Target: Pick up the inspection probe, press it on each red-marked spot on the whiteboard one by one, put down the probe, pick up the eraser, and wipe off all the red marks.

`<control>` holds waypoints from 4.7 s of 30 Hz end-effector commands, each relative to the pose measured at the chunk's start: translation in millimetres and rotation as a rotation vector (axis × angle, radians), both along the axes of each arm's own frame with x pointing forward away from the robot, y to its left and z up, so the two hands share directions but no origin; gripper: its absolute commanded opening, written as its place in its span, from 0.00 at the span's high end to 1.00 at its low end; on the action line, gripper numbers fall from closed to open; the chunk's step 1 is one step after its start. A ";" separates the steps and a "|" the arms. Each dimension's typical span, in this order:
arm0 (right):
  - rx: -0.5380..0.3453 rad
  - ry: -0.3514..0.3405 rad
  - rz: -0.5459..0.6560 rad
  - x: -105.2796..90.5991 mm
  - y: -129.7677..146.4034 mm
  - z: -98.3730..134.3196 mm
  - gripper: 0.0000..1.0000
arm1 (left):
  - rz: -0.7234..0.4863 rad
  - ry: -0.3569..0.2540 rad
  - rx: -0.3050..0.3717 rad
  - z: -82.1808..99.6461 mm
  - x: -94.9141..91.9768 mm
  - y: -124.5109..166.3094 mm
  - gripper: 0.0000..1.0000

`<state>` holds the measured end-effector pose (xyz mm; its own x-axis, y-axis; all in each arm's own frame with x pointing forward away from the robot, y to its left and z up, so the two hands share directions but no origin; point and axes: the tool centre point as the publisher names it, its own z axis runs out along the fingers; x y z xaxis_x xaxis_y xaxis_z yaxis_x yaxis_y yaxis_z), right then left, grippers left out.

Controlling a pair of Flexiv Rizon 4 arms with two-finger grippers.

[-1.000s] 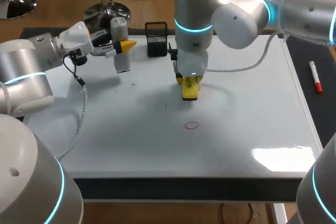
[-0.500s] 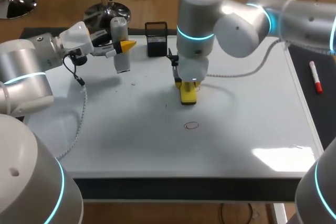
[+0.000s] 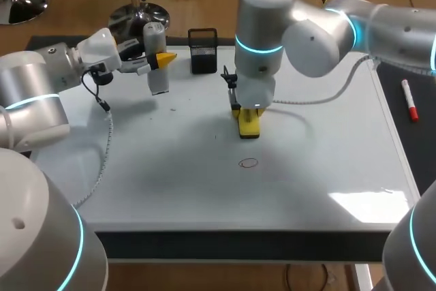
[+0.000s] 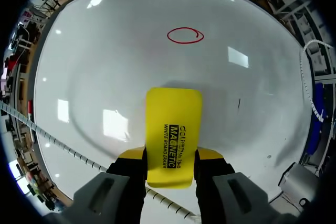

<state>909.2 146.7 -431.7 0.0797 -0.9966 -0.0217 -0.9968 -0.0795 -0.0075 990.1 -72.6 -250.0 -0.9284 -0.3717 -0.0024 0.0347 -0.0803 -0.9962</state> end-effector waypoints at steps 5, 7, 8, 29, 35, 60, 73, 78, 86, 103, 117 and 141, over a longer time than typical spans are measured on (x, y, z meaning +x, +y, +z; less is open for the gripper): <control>-0.008 0.010 -0.003 1.6 -8.2 -6.9 1.00 | 0.003 -0.001 -0.001 0.5 -0.1 -0.6 1.00; -0.009 0.012 -0.005 2.1 -9.6 -8.7 1.00 | 0.003 -0.001 -0.001 0.5 -0.1 -0.6 1.00; -0.010 0.013 -0.006 2.1 -9.9 -9.1 1.00 | 0.003 -0.001 -0.001 0.5 -0.1 -0.6 1.00; -0.053 0.046 -0.046 -6.9 -42.5 -23.5 1.00 | 0.003 -0.001 -0.001 0.5 -0.1 -0.6 1.00; -0.075 0.051 -0.064 -6.0 -60.0 -24.4 1.00 | 0.003 -0.001 -0.001 0.5 -0.1 -0.6 1.00; -0.080 0.005 -0.068 8.2 -63.6 17.5 1.00 | 0.003 -0.001 -0.001 0.5 -0.1 -0.6 1.00; -0.060 -0.063 -0.027 24.1 -43.9 54.6 1.00 | 0.003 -0.001 -0.001 0.5 -0.1 -0.6 1.00; -0.044 -0.070 -0.043 27.2 -41.0 54.5 1.00 | 0.003 -0.001 -0.001 0.5 -0.1 -0.6 1.00; -0.028 -0.118 -0.144 61.9 -73.7 73.9 1.00 | 0.003 -0.001 -0.001 0.5 -0.1 -0.6 1.00; -0.092 -0.155 -0.355 141.9 -179.1 102.1 1.00 | 0.003 -0.001 -0.001 0.5 -0.1 -0.6 1.00; -0.065 -0.091 -0.521 150.3 -232.7 81.4 1.00 | 0.003 -0.001 -0.001 0.5 -0.1 -0.6 1.00; -0.041 -0.085 -0.579 142.0 -249.2 78.8 1.00 | 0.003 -0.001 -0.001 0.5 -0.1 -0.6 1.00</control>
<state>1052.6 -100.8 -354.3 -0.4811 -0.8767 0.0012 -0.8727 0.4788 -0.0956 990.1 -72.7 -250.0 -0.9284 -0.3717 -0.0024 0.0347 -0.0803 -0.9962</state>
